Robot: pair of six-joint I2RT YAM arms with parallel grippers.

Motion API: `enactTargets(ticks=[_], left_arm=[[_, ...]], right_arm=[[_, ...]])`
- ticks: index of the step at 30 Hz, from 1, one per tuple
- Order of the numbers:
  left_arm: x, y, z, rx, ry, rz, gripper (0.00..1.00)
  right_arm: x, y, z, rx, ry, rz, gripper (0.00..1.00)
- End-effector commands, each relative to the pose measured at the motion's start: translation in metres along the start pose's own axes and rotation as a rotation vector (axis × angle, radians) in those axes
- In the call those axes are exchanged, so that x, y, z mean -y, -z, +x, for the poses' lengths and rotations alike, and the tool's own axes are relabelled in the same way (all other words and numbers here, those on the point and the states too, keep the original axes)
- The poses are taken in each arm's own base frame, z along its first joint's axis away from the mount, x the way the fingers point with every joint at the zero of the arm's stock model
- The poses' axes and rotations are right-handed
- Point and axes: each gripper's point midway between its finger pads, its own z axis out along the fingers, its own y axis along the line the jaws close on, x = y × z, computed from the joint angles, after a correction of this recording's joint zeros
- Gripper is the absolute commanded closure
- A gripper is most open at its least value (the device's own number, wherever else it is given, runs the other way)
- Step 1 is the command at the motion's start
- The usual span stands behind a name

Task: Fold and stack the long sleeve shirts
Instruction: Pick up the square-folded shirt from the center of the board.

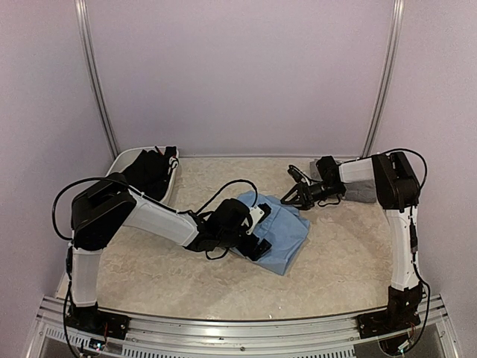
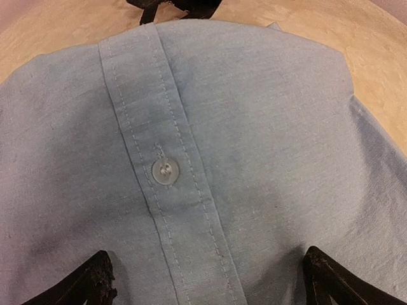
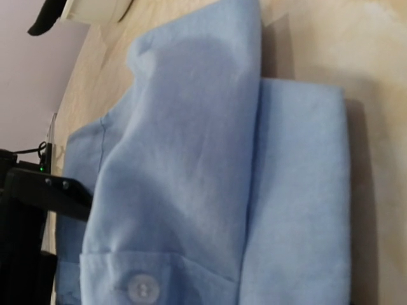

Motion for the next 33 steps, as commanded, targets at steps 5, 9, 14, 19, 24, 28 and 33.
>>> enactTargets(ticks=[5, 9, 14, 19, 24, 28, 33], left_arm=[[-0.003, 0.01, 0.021, -0.062, -0.047, -0.028, 0.01], [-0.003, 0.013, 0.024, -0.054, -0.046, -0.026, 0.01], [-0.002, 0.011, 0.028, -0.064, -0.047, -0.019, 0.01], [-0.002, 0.012, 0.029, -0.066, -0.048, -0.02, 0.01], [-0.001, 0.012, 0.031, -0.068, -0.049, -0.017, 0.01], [0.0, 0.013, 0.032, -0.066, -0.049, -0.015, 0.01], [-0.001, 0.014, 0.032, -0.064, -0.049, -0.02, 0.01]], right_arm=[[-0.009, -0.02, 0.031, -0.147, -0.011, 0.051, 0.17], [-0.018, -0.024, 0.033, -0.158, -0.003, 0.03, 0.18], [-0.024, -0.033, 0.039, -0.2, 0.004, 0.038, 0.18], [-0.026, -0.038, 0.04, -0.214, 0.014, 0.044, 0.19], [-0.025, -0.052, 0.048, -0.252, 0.012, 0.032, 0.22], [-0.028, -0.067, 0.055, -0.285, 0.01, -0.005, 0.3], [-0.029, -0.072, 0.059, -0.291, 0.007, -0.043, 0.38]])
